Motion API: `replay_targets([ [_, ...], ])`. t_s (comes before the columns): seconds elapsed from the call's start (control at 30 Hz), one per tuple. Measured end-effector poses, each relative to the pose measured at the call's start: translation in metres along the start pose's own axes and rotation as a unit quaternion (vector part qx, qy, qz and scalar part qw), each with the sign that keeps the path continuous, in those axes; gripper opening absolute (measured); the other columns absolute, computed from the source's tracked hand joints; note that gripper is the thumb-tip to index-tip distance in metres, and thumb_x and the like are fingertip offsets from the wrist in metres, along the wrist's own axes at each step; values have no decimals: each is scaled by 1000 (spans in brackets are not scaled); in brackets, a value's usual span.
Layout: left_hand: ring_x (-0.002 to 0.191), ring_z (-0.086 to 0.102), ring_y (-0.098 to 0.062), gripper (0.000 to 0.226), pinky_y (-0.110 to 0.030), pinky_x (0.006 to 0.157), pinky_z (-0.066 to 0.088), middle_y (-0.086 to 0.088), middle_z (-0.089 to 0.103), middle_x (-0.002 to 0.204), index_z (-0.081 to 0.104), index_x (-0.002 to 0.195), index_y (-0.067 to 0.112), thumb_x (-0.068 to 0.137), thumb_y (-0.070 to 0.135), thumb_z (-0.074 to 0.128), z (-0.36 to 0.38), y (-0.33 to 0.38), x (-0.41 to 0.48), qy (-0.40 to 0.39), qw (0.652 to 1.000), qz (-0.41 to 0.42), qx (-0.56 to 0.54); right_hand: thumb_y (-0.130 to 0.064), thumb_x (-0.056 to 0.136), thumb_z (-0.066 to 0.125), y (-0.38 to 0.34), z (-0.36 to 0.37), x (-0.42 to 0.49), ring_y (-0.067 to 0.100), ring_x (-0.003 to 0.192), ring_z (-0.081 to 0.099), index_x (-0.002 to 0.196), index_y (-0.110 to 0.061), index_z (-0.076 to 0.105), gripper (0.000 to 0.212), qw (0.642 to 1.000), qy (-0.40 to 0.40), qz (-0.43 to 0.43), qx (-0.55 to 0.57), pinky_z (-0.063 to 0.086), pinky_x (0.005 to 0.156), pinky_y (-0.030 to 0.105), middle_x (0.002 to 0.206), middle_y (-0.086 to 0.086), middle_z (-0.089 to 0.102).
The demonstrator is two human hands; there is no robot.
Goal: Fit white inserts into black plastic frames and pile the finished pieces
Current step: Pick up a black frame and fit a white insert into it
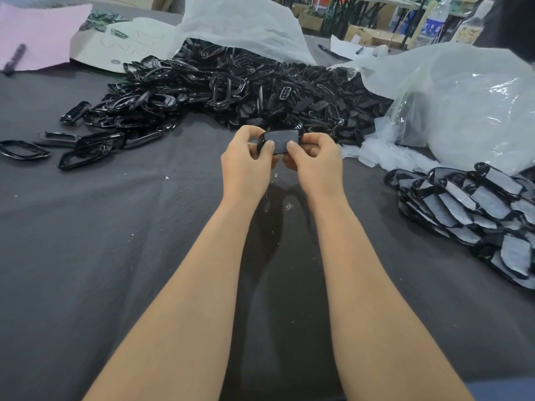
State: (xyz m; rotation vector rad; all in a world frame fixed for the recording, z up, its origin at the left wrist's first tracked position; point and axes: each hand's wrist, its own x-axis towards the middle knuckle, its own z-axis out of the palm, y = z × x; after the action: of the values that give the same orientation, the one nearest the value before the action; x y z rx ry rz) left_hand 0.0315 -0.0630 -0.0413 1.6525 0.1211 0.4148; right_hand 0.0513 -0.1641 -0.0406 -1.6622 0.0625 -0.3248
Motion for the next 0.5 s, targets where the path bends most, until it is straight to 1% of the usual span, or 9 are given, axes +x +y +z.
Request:
replay_targets([
  [0.1, 76, 69, -15, 16, -28, 74, 57, -5, 69, 81, 50, 100, 26, 92, 20, 64, 1, 0, -3, -6, 1000, 8, 29, -6, 89, 63, 0, 2, -1, 11, 63, 65, 82, -22, 49, 22, 1000, 14, -20, -8, 57, 74, 32, 75, -1, 63],
  [0.17, 78, 69, -19, 20, -31, 76, 57, -5, 69, 83, 48, 101, 26, 92, 19, 64, 1, 1, -3, -11, 999, 5, 36, -5, 89, 63, 0, 3, -2, 12, 63, 65, 82, -21, 48, 23, 1000, 15, -21, -1, 57, 72, 30, 76, 1, 63],
  [0.23, 77, 69, -17, 20, -28, 74, 56, -3, 69, 84, 48, 101, 25, 93, 15, 62, 0, 1, -1, -9, 1000, -4, 25, -5, 89, 64, 0, 4, -3, 15, 67, 66, 83, -20, 49, 22, 1000, 9, -16, 4, 57, 73, 30, 79, 4, 63],
  [0.3, 76, 69, -13, 19, -25, 72, 56, -3, 69, 84, 49, 102, 24, 93, 12, 61, -1, 1, 0, -7, 1000, -15, 10, -6, 87, 67, 1, 6, -3, 20, 78, 67, 87, -21, 48, 24, 1000, -1, -21, -16, 57, 79, 35, 85, 5, 64],
  [0.37, 77, 70, -12, 19, -25, 74, 57, -5, 70, 86, 50, 102, 23, 94, 10, 59, 0, 0, 0, -8, 1000, -20, 3, -7, 85, 68, 0, 6, -4, 23, 87, 67, 90, -24, 47, 27, 999, -9, -26, -42, 56, 85, 40, 87, 2, 64],
  [0.4, 76, 70, -10, 19, -23, 73, 57, -6, 70, 87, 50, 102, 23, 94, 8, 58, 0, -1, 1, -9, 1000, -20, -1, -7, 85, 68, 0, 6, -4, 24, 87, 67, 90, -23, 47, 27, 999, -9, -27, -46, 55, 86, 42, 86, 1, 63],
  [0.5, 64, 67, 2, 20, -11, 63, 53, -6, 70, 87, 50, 101, 24, 95, 6, 54, 1, -1, 1, -12, 999, -27, -27, -2, 88, 62, 0, 4, -3, 27, 87, 68, 95, -15, 50, 19, 999, -4, -19, -39, 55, 86, 43, 90, 7, 66],
])
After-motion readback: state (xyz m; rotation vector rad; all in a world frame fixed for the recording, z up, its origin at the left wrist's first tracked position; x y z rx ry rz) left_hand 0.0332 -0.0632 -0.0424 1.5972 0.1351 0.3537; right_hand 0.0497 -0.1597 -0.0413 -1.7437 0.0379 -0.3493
